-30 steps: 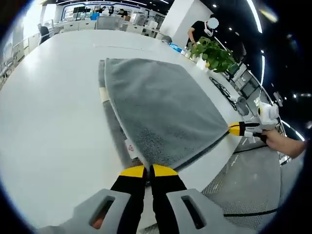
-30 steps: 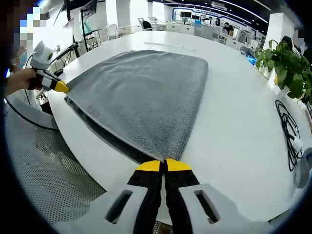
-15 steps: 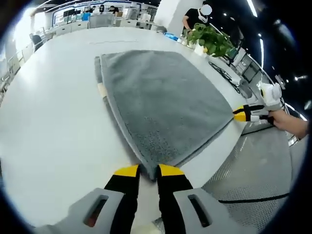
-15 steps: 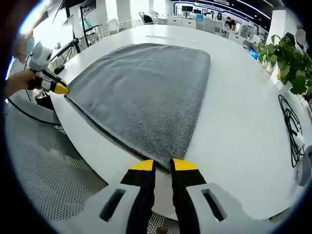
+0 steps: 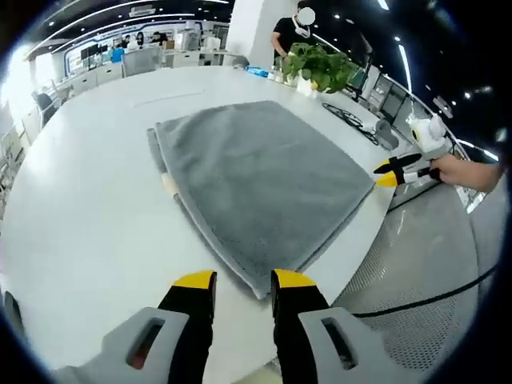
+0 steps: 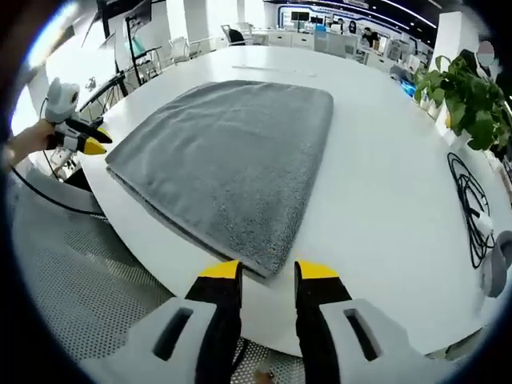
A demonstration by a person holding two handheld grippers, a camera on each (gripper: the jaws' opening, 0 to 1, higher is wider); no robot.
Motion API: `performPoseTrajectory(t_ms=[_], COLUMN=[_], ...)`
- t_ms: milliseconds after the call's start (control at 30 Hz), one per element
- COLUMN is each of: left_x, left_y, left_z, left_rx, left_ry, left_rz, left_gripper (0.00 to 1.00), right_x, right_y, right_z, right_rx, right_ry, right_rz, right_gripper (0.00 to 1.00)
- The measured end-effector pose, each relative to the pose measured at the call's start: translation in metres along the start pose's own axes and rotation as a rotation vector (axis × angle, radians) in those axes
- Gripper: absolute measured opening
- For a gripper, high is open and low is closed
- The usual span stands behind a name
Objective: Fold the towel on the table until its edges align and the towel forms a compact rectangular stack.
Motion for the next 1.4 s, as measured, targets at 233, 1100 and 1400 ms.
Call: performPoseTrajectory(t_ms=[233, 1100, 1400], left_x=[-0.012, -0.018, -0.021], left_y=[0.004, -0.011, 0.0], left_z=[0.015, 0.034, 0.034], left_rx=[-0.027, 0.027, -0.016], left_ry=[-0.052, -0.152, -0.155], left_rz=[0.029, 0.089, 0.009], left_gripper=[0.36, 0.39, 0.39], right_x=[0.004, 0.002, 0.012], right_y=[0.007, 0.003, 0.018], right_z=[0.009, 0.013, 0.01], right_rx=[-0.03, -0.058, -0.068], right_ry=[0.014, -0.025, -0.042], right_rz=[0.106, 0.296, 0.203], right_gripper=[0.23, 0.02, 0.0])
Point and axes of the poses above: the point that each gripper's makers call its tool centre point, and the gripper's own axes: z roughly forward along the fingers, x roughly to its left, y roughly out of its top, the point moved 5 cm from there along -z, roughly backward along the fingers, and after that the axes turned 5 degrees about -x, right-handed, at the moved point
